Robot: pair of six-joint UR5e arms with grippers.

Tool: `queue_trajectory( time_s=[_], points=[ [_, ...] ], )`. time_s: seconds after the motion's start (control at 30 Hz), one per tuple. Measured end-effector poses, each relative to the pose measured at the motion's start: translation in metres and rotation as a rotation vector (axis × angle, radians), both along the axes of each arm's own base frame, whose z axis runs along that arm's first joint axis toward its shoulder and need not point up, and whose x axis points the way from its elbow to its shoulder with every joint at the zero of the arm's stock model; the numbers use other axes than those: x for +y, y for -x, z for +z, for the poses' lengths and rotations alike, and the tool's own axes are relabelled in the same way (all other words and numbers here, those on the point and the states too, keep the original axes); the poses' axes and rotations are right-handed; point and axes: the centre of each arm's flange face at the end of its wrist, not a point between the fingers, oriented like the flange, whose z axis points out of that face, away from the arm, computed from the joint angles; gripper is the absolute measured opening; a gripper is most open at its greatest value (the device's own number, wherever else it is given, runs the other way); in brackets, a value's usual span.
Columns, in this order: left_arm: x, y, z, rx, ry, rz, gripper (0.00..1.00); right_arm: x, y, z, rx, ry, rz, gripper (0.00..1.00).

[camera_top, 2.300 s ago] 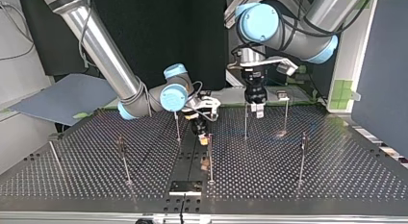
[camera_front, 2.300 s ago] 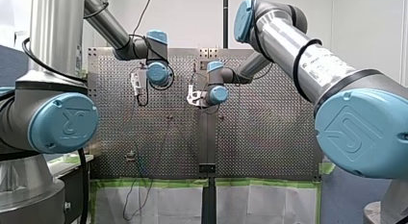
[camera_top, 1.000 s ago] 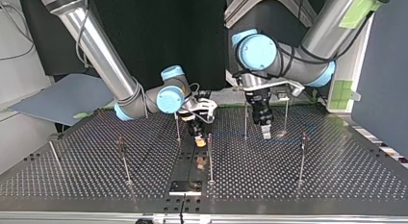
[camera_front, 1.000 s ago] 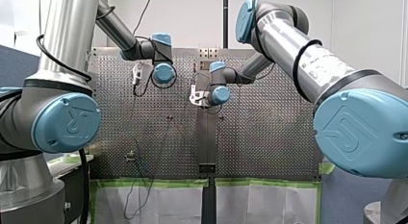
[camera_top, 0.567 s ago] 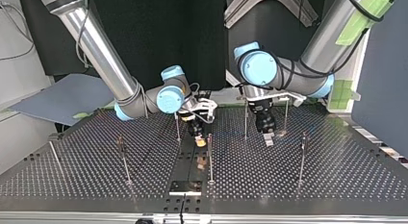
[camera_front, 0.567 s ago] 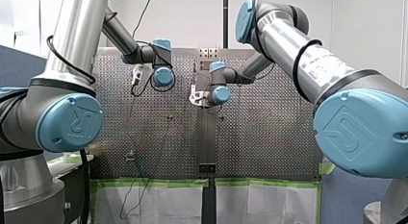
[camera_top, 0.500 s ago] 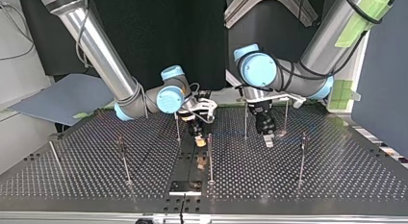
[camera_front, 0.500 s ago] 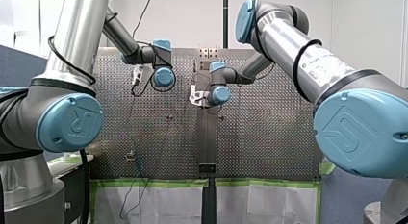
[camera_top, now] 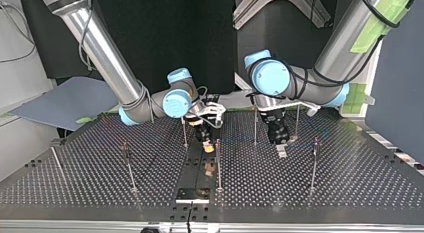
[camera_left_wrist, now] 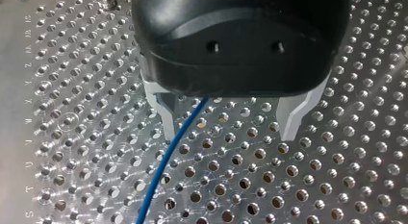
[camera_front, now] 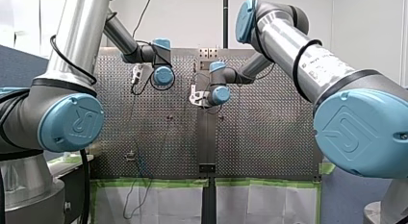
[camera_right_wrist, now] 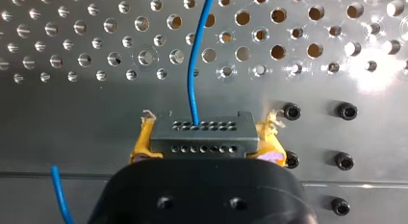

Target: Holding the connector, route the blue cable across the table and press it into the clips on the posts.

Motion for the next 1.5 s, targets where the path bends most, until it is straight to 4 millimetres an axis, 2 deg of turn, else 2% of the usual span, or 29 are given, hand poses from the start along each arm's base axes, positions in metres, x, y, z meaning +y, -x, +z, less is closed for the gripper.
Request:
queue_trajectory(
  time_s=[0.03, 0.07, 0.1, 0.13, 0.17, 0.2, 0.23, 0.83, 1.07, 1.5],
  points=[
    [-0.001, 0.000, 0.000, 0.001, 0.002, -0.001, 0.55, 0.000, 0.000, 0.000, 0.000, 0.000, 0.000, 0.00],
    [-0.002, 0.001, 0.000, 0.002, 0.005, -0.003, 0.42, 0.000, 0.000, 0.000, 0.000, 0.000, 0.000, 0.00],
    [-0.002, 0.002, 0.000, 0.001, 0.009, -0.003, 0.42, 0.000, 0.000, 0.000, 0.000, 0.000, 0.000, 0.00],
    [-0.002, 0.002, 0.000, 0.001, 0.014, -0.002, 0.23, 0.000, 0.000, 0.000, 0.000, 0.000, 0.001, 0.00],
    [-0.003, 0.002, 0.000, -0.001, 0.021, 0.001, 0.11, 0.000, 0.000, 0.000, 0.000, 0.000, 0.000, 0.00],
    [-0.002, 0.003, 0.000, -0.003, 0.028, 0.005, 0.11, 0.000, 0.000, 0.000, 0.000, 0.000, 0.000, 0.00],
    [-0.002, 0.003, 0.000, -0.005, 0.034, 0.009, 0.02, 0.000, 0.000, 0.000, 0.000, 0.000, 0.000, 0.00],
    [-0.001, 0.007, -0.004, 0.005, 0.073, 0.021, 0.02, 0.000, 0.000, -0.001, 0.003, -0.003, 0.001, 0.00],
    [0.005, 0.016, -0.023, 0.035, 0.095, 0.029, 0.02, 0.005, 0.003, -0.005, 0.041, -0.029, 0.003, 0.00],
    [0.016, 0.033, -0.063, 0.015, 0.160, 0.028, 0.02, 0.028, 0.004, -0.031, 0.107, -0.072, 0.023, 0.00]
  ],
)
